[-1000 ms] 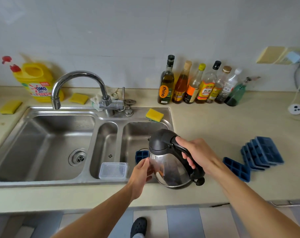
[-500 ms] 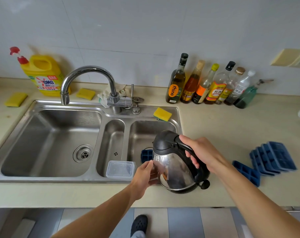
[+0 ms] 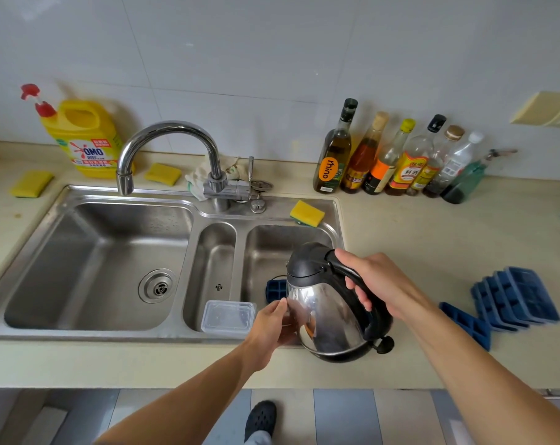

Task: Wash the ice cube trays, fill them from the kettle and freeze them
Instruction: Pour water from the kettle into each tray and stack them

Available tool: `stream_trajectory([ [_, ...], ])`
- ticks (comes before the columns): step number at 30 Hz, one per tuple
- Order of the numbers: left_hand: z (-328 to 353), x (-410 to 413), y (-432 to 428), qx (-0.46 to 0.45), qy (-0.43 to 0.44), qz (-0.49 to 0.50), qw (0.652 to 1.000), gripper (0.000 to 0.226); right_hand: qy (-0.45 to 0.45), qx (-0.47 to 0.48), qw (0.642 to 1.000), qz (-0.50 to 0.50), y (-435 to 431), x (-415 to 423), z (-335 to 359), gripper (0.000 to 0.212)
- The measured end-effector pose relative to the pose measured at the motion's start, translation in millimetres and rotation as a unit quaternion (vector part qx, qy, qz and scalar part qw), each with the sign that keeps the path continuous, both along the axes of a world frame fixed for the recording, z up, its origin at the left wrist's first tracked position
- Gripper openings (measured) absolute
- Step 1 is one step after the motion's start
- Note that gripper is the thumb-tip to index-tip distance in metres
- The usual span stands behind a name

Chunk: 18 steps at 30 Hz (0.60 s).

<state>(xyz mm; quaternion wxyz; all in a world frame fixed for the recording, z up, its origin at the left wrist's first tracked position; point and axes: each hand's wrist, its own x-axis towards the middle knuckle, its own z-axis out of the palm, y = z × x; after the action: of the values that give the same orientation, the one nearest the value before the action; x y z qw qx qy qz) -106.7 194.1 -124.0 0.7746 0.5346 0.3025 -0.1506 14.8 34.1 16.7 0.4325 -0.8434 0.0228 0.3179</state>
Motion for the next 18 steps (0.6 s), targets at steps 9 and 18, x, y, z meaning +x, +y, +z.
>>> stream_trajectory([
  [9,-4.7,1.5,-1.5,-0.006,0.031,0.017,0.999,0.044,0.005,0.003,1.000,0.010,0.9,3.4,2.8,0.059],
  [18,-1.2,-1.0,-3.8,-0.009,0.023,0.014,1.000,0.040,0.008,0.003,1.000,0.014,-0.4,3.9,2.3,0.060],
])
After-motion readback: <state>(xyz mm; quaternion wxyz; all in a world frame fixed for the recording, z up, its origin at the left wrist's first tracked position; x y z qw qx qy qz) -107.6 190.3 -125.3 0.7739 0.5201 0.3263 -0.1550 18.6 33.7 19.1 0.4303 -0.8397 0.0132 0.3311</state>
